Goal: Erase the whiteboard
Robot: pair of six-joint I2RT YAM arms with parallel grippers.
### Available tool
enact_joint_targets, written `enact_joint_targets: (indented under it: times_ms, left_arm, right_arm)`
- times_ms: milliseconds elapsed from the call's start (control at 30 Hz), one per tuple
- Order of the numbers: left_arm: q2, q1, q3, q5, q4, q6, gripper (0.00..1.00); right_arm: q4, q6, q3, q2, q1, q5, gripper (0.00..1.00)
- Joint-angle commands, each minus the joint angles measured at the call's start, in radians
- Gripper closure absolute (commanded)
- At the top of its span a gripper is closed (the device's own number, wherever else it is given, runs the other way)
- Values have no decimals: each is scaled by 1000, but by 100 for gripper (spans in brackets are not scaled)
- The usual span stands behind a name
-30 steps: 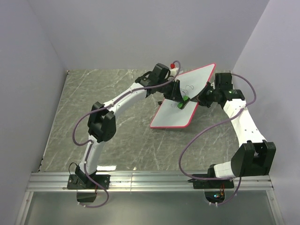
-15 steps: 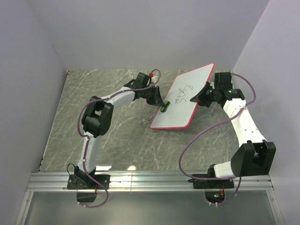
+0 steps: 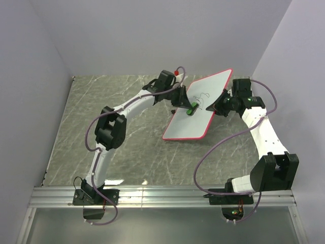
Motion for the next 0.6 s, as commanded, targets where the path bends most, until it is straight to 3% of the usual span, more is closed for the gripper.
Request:
enact_joint_targets:
  times_ms: [0, 233, 367, 567]
  left_arm:
    - [-37, -112, 97, 102, 16, -99, 100]
    - [38, -117, 168, 55, -13, -132, 100]
    - [156, -51, 250, -20, -140, -86, 100]
    - [238, 49, 154, -80, -190, -15, 100]
  right_arm:
    - [-134, -71, -37, 41, 8, 95, 100]
    - [-142, -91, -28, 47, 8, 83, 100]
    - [-155, -100, -22, 38, 8, 89, 100]
    - [-186, -115, -3, 29, 8, 108, 100]
